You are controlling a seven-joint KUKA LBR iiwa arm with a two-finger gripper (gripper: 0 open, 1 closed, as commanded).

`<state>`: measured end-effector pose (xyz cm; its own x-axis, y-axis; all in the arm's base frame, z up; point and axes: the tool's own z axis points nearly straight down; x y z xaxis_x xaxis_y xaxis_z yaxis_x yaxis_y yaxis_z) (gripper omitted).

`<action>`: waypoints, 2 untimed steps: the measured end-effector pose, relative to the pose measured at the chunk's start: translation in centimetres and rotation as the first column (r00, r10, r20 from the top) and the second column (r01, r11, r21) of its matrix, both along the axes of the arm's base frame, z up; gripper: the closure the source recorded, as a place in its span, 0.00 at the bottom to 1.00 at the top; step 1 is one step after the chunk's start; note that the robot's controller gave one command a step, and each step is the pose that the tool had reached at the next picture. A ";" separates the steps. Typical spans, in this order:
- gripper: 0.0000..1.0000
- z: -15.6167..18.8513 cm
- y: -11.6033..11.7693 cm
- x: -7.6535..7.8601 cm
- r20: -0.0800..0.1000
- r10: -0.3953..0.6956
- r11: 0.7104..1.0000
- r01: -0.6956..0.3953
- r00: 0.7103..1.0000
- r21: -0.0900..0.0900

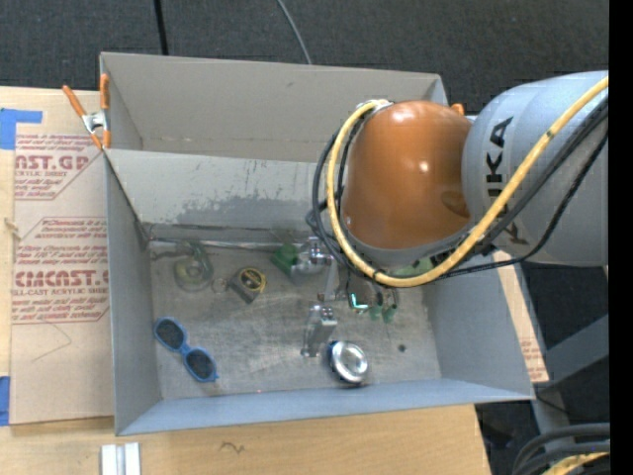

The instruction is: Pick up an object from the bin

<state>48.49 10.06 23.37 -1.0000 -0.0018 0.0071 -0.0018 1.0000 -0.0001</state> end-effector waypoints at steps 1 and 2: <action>0.00 -16.3 3.8 10.8 0.016 0.164 0.986 -0.164 0.986 0.002; 0.00 -13.2 2.9 9.8 0.011 0.146 0.989 -0.146 0.989 0.001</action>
Offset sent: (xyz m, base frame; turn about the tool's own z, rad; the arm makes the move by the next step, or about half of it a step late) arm 0.1055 0.0370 -0.1637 -0.1657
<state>58.29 12.96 10.16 -0.9891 -0.1475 -0.0040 -0.1475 0.9891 0.0011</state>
